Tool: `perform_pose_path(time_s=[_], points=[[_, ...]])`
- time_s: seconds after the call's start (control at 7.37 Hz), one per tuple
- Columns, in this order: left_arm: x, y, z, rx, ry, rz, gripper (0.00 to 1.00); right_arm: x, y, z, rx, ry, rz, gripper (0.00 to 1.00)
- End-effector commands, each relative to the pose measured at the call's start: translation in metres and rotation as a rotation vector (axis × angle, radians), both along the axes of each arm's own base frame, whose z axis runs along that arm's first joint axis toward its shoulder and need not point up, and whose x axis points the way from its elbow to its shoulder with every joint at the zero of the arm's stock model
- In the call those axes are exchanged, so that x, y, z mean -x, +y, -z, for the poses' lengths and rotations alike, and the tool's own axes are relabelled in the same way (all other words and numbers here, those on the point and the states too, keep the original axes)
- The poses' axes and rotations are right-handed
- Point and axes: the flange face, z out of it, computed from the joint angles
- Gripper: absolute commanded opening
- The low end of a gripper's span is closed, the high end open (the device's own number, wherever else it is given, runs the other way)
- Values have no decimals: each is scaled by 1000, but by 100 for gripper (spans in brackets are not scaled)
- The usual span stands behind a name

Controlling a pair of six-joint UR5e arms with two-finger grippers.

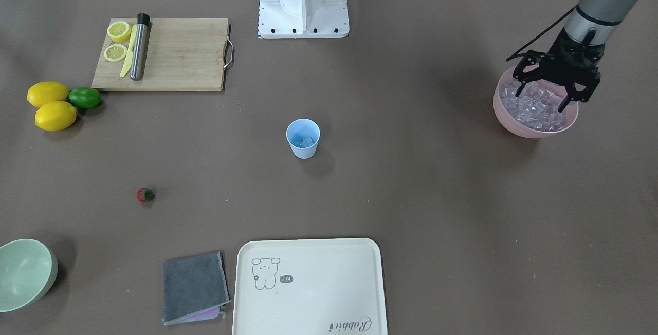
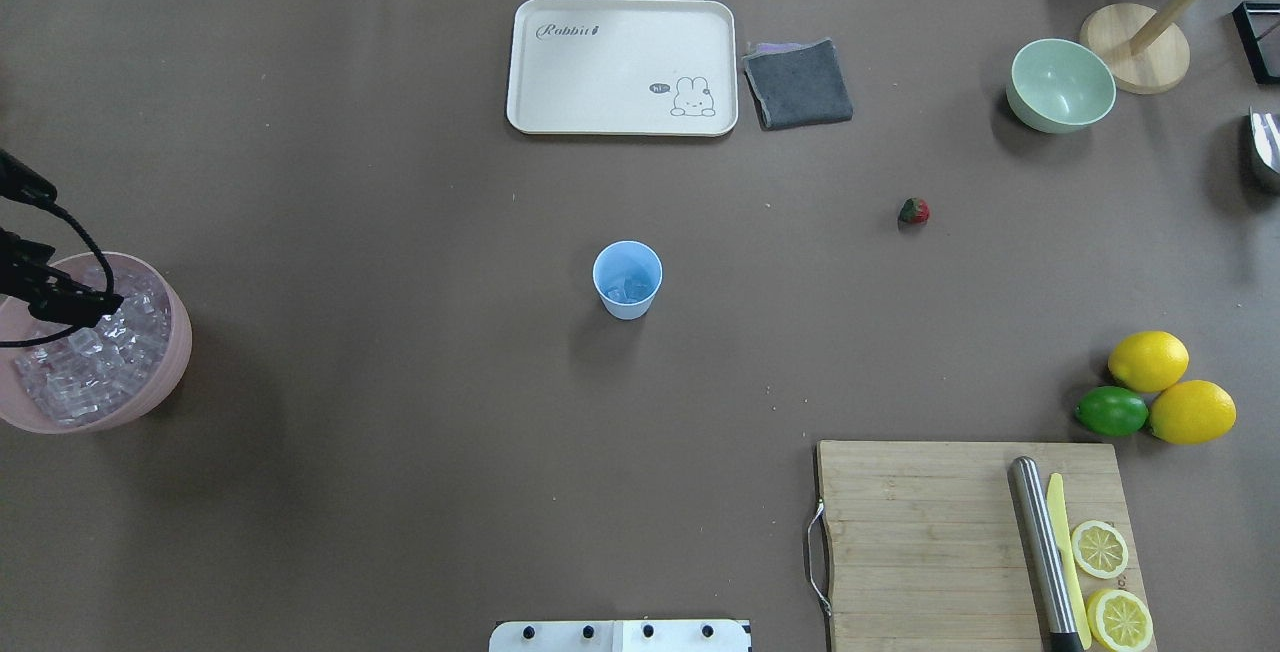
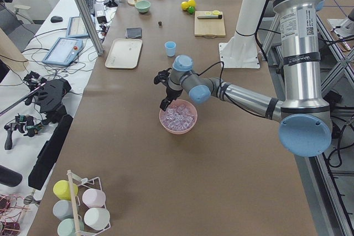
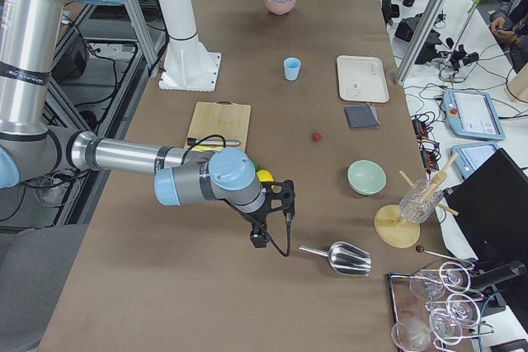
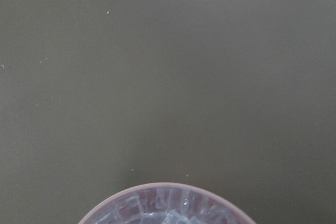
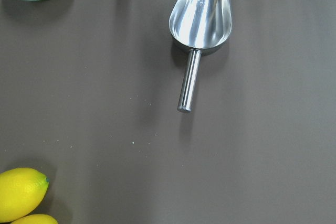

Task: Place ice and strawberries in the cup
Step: 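Grasp another ice cube from the pink bowl with the left gripper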

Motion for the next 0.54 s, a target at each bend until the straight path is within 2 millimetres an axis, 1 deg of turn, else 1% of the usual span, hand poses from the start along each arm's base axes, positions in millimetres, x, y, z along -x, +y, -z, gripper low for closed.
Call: perform_pose_path(time_s=[0.0, 0.14, 0.27, 0.41], points=[[11, 27, -36, 11, 34, -36, 99, 0, 0, 0, -1, -1, 0, 100], [8, 37, -40, -2, 41, -60, 98, 0, 0, 0, -1, -1, 0, 100], [-1, 54, -49, -11, 42, -108, 97, 0, 0, 0, -1, -1, 0, 100], [-5, 64, -53, -19, 44, -131, 97, 0, 0, 0, -1, 1, 1, 100]])
